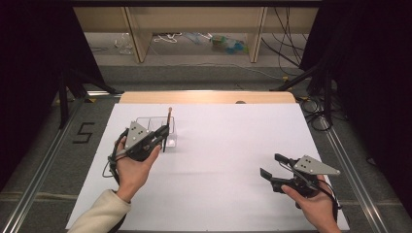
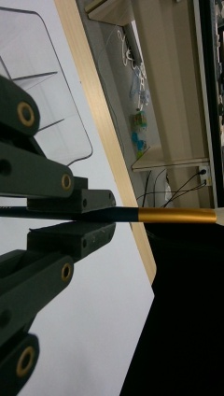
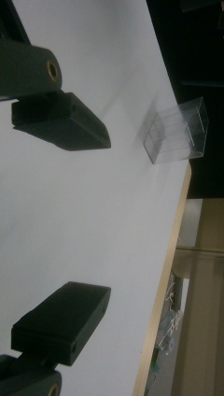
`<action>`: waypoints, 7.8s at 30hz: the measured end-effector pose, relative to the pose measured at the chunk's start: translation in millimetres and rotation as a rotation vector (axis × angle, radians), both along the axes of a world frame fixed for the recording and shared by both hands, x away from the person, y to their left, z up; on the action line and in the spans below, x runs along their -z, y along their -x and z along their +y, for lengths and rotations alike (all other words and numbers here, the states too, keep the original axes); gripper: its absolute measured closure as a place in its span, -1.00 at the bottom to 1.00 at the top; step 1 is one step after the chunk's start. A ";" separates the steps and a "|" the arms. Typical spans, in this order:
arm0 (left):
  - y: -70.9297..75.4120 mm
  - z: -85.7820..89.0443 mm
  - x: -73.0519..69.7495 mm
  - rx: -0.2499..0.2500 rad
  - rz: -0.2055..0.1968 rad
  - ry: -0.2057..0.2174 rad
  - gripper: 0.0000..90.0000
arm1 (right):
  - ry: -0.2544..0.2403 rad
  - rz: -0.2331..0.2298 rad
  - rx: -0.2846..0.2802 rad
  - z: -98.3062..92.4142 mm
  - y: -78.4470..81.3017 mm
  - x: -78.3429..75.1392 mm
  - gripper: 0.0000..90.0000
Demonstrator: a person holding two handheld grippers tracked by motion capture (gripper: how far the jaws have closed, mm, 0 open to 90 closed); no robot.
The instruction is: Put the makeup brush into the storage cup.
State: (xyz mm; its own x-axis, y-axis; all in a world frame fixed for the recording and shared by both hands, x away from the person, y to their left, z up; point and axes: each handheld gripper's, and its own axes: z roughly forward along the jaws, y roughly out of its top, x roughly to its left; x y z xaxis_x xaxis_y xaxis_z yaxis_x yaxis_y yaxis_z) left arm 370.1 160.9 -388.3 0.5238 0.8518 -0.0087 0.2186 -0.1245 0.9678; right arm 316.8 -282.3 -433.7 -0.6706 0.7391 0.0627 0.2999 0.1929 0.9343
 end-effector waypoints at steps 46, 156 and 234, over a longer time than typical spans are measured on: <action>-1.5 8.0 -3.7 -0.024 -0.014 0.017 0.84 | 0.002 0.002 0.002 -0.7 -0.1 -0.1 -0.45; -25.8 23.2 -3.7 -0.089 -0.026 0.071 0.84 | -0.018 -0.005 -0.004 1.3 -2.0 1.8 -0.45; -47.2 25.9 -12.0 -0.106 -0.047 0.087 0.84 | -0.016 0.006 -0.008 0.6 -2.1 2.0 -0.45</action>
